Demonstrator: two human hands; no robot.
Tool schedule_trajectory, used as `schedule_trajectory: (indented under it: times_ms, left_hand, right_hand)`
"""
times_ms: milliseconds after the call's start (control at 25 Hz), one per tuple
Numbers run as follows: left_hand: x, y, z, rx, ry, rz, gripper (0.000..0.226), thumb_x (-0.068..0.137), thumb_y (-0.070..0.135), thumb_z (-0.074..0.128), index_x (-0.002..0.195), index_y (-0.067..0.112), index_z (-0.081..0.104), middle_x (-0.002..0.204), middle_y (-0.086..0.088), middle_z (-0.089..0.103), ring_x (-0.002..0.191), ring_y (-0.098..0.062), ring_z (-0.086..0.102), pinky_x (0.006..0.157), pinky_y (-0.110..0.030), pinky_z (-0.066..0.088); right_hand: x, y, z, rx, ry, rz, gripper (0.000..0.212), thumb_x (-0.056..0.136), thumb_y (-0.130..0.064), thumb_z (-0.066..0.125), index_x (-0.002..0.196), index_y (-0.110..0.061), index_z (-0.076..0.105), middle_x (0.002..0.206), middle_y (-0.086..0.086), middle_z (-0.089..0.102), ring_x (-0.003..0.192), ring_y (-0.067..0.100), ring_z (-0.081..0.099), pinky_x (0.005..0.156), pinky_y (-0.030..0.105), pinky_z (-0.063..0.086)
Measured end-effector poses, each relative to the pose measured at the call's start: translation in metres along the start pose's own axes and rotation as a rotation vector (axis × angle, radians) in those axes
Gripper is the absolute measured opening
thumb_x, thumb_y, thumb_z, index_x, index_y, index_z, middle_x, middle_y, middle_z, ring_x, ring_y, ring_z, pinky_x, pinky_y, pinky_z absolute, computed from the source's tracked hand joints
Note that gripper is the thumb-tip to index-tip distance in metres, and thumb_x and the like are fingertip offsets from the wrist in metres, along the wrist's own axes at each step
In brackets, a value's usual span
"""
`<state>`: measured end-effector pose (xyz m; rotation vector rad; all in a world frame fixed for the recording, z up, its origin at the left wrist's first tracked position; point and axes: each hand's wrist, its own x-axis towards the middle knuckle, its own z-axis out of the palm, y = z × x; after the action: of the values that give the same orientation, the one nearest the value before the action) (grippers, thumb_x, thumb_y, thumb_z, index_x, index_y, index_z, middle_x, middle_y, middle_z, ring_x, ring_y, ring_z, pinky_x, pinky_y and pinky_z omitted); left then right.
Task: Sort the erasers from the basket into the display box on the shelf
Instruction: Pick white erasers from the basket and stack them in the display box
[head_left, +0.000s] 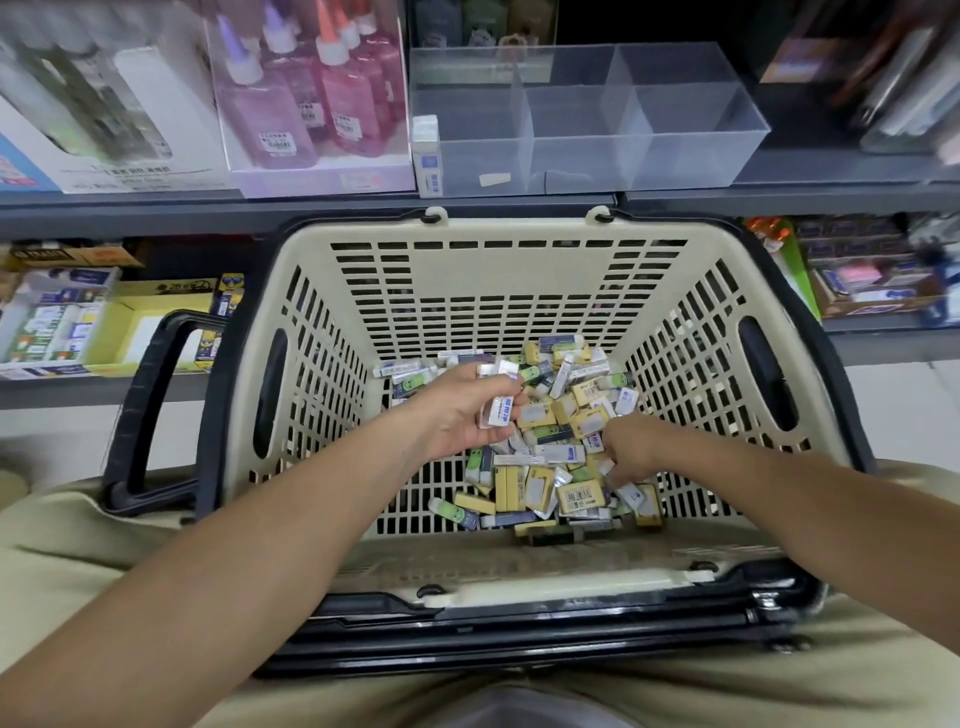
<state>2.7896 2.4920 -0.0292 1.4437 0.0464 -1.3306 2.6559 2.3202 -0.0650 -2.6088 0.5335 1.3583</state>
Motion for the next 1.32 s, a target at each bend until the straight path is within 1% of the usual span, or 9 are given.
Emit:
schedule_trajectory:
  times_ms: [200, 400, 560, 640, 800, 920, 1080, 1200, 1320]
  left_hand:
    - [0.004, 0.001, -0.005, 0.008, 0.048, -0.046, 0.012, 0.088, 0.01, 0.061, 0.098, 0.013, 0.055, 0.083, -0.006, 0.065, 0.071, -0.014, 0.06, 0.055, -0.026, 0.052]
    - [0.001, -0.004, -0.006, 0.024, -0.055, -0.122, 0.082, 0.065, 0.02, 0.079, 0.134, 0.004, 0.038, 0.121, -0.011, 0.06, 0.097, -0.021, 0.062, 0.074, -0.033, 0.055]
    - [0.004, -0.003, -0.012, 0.082, -0.021, -0.085, 0.042, 0.07, 0.011, 0.077, 0.107, 0.011, 0.057, 0.096, -0.006, 0.068, 0.081, -0.017, 0.066, 0.06, -0.026, 0.053]
    - [0.007, -0.002, -0.017, 0.094, 0.075, -0.084, 0.031, 0.078, 0.007, 0.073, 0.103, 0.011, 0.057, 0.096, -0.006, 0.065, 0.078, -0.017, 0.063, 0.054, -0.025, 0.052]
    - [0.006, -0.002, -0.019, 0.032, 0.069, -0.094, 0.026, 0.079, 0.001, 0.07, 0.099, 0.012, 0.058, 0.102, -0.004, 0.063, 0.091, -0.018, 0.061, 0.066, -0.039, 0.056]
    - [0.005, -0.002, -0.019, 0.026, 0.057, -0.074, 0.028, 0.081, -0.003, 0.066, 0.102, 0.012, 0.056, 0.11, -0.01, 0.063, 0.093, -0.023, 0.064, 0.067, -0.04, 0.057]
    - [0.008, -0.001, -0.021, 0.0, 0.107, -0.047, 0.053, 0.083, -0.005, 0.061, 0.13, 0.011, 0.042, 0.128, -0.017, 0.055, 0.097, -0.025, 0.063, 0.065, -0.037, 0.056]
    - [0.008, 0.0, -0.022, 0.005, 0.119, -0.054, 0.044, 0.084, -0.005, 0.058, 0.124, 0.011, 0.047, 0.128, -0.012, 0.054, 0.104, -0.025, 0.06, 0.062, -0.038, 0.056]
    - [0.007, -0.002, -0.02, 0.019, 0.027, -0.067, 0.027, 0.085, 0.003, 0.06, 0.109, 0.014, 0.056, 0.107, -0.009, 0.064, 0.093, -0.02, 0.064, 0.064, -0.036, 0.056]
  right_hand:
    - [-0.004, -0.007, -0.016, 0.272, 0.083, -0.013, 0.02, 0.081, -0.026, 0.067, 0.082, -0.007, 0.063, 0.076, 0.006, 0.067, 0.064, 0.013, 0.059, 0.058, 0.024, 0.046]
    - [-0.013, -0.039, -0.049, 1.01, 0.139, -0.175, 0.016, 0.083, -0.02, 0.068, 0.085, -0.005, 0.064, 0.063, 0.004, 0.069, 0.05, 0.006, 0.062, 0.044, 0.016, 0.044]
    - [-0.012, -0.043, -0.051, 1.344, 0.061, -0.318, 0.009, 0.088, -0.013, 0.061, 0.092, -0.005, 0.065, 0.075, 0.005, 0.073, 0.071, 0.011, 0.071, 0.056, 0.018, 0.054]
    - [-0.005, -0.038, -0.045, 1.222, 0.089, -0.262, 0.017, 0.087, -0.016, 0.063, 0.098, -0.004, 0.065, 0.085, 0.007, 0.073, 0.079, 0.016, 0.07, 0.068, 0.025, 0.058]
    - [0.013, -0.047, -0.012, 0.321, 0.137, -0.269, 0.036, 0.083, -0.032, 0.068, 0.11, -0.009, 0.063, 0.105, 0.003, 0.066, 0.093, 0.018, 0.062, 0.073, 0.027, 0.047]
    - [0.018, -0.052, -0.006, 0.107, 0.247, -0.3, 0.028, 0.086, -0.031, 0.061, 0.107, -0.012, 0.061, 0.102, 0.004, 0.063, 0.093, 0.024, 0.059, 0.069, 0.029, 0.044]
    - [0.012, -0.038, -0.029, 0.454, 0.353, -0.307, 0.013, 0.084, -0.023, 0.065, 0.093, -0.012, 0.064, 0.083, -0.002, 0.061, 0.071, 0.011, 0.057, 0.058, 0.021, 0.044]
    - [-0.003, -0.033, -0.045, 0.985, 0.328, -0.308, 0.01, 0.085, -0.011, 0.065, 0.094, -0.007, 0.062, 0.073, 0.004, 0.068, 0.056, 0.007, 0.063, 0.056, 0.025, 0.051]
    - [-0.014, -0.041, -0.054, 1.234, 0.326, -0.344, 0.013, 0.084, -0.013, 0.067, 0.096, -0.008, 0.063, 0.072, 0.009, 0.07, 0.054, 0.006, 0.065, 0.05, 0.017, 0.051]
